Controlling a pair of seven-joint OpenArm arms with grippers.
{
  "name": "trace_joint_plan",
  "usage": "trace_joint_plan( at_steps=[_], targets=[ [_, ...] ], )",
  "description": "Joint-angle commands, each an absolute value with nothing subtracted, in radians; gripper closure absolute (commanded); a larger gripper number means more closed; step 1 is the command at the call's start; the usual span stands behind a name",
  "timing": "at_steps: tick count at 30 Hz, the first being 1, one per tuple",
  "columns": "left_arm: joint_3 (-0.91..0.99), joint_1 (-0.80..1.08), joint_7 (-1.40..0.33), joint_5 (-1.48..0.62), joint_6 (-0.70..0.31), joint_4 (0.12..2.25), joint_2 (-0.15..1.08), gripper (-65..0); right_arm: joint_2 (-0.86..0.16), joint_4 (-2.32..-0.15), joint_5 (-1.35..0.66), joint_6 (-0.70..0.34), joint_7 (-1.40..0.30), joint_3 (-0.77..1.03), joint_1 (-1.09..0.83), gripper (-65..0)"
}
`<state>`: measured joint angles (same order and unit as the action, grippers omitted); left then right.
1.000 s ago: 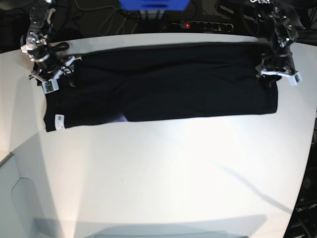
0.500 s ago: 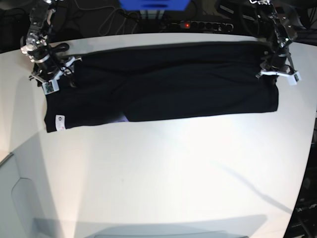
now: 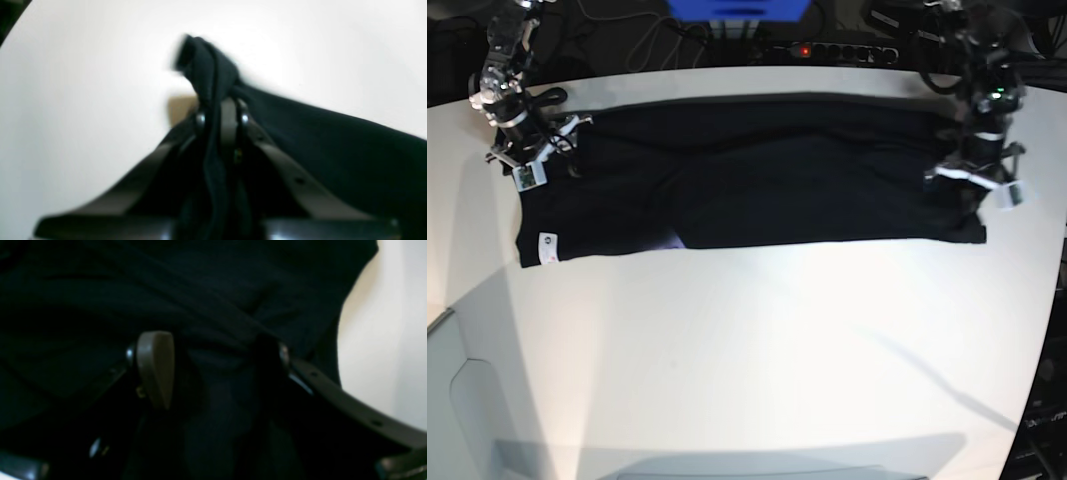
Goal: Fold the T-shirt properly
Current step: 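Carry the strip end with the left gripper over toward the right gripper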
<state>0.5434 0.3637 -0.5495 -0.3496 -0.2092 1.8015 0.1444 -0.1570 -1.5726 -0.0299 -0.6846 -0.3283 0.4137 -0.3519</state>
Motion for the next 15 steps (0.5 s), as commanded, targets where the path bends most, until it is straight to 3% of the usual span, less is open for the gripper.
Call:
trace_joint_plan(
  at_steps=[1, 9, 15],
  targets=[
    [0.504, 0.369, -0.535, -0.317, -0.228, 1.851, 0.128, 0.0, -0.162, -1.575, 0.001, -0.698, -0.372, 0.414, -0.358, -38.9],
    [0.045, 0.377, -0.526, 0.136, -0.223, 1.928, -0.022, 0.0, -0.162, -1.575, 0.001, -0.698, -0.372, 0.414, -0.349, -38.9],
    [-0.180, 0.343, -0.524, 0.325, -0.223, 1.853, -0.101, 0.0, -0.162, -1.575, 0.001, -0.698, -0.372, 0.414, -0.349, -38.9]
  ],
)
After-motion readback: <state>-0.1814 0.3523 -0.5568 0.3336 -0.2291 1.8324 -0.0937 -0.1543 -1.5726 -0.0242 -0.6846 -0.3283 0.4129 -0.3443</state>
